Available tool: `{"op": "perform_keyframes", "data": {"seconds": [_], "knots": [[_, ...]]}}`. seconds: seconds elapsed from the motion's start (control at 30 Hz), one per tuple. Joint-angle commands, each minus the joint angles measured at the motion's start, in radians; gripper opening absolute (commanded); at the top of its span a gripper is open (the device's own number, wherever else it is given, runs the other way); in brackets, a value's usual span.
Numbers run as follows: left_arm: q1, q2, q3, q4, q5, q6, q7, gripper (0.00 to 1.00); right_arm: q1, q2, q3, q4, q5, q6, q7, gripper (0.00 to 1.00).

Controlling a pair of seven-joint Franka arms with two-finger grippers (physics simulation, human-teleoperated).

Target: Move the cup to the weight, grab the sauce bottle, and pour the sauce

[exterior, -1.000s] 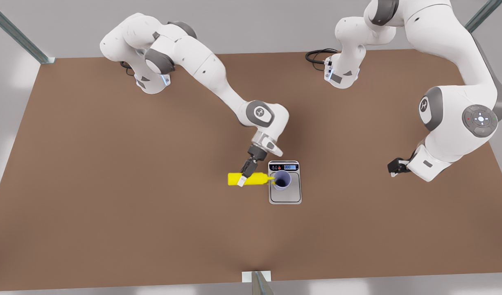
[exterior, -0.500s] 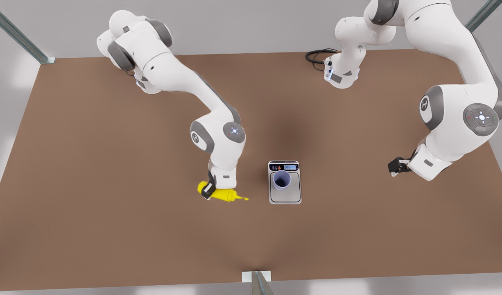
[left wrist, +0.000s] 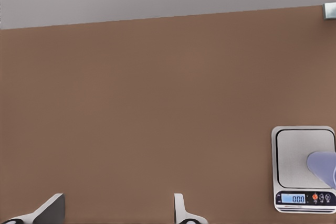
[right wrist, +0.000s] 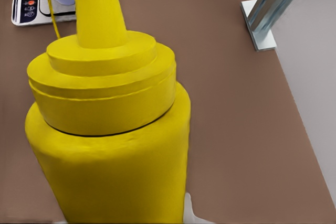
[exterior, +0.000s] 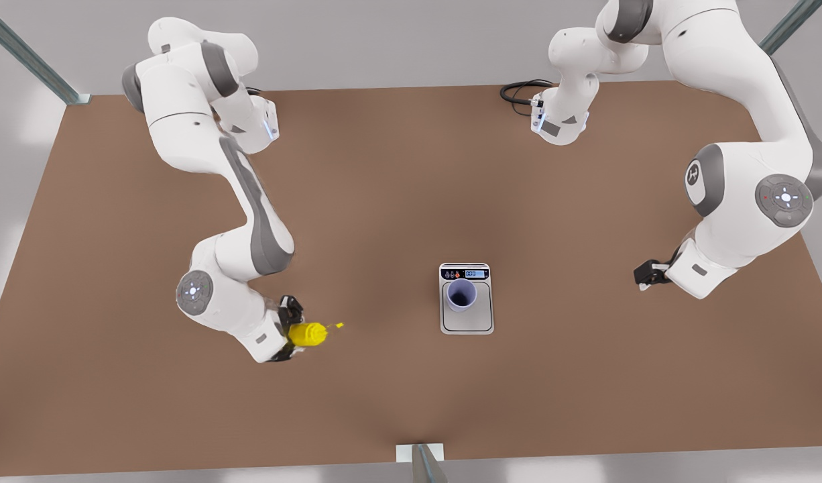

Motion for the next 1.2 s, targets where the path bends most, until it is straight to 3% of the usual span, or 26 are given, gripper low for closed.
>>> {"op": "perform_keyframes", "data": {"seconds": [0.0,0.3,0.57,1.17], "knots": [[0.000,-0.001,0.000,-0.001,0.002,0.000,0.000,1.00,-0.014,-0.004,0.001,-0.014,0.030,0.000,-0.035,0.57],[0.002,-0.010,0.005,0.001,0.001,-0.029,0.012,1.00,-0.188,-0.007,-0.001,-0.222,0.555,-0.071,-0.592,0.57],[0.002,-0.002,0.005,0.001,0.002,-0.029,0.012,1.00,-0.223,0.129,0.001,-0.222,0.811,-0.195,-0.914,0.57],[0.002,0.004,0.005,-0.001,0.002,-0.028,0.014,1.00,-0.211,0.204,0.001,-0.213,0.839,-0.125,-0.984,0.58]]}}
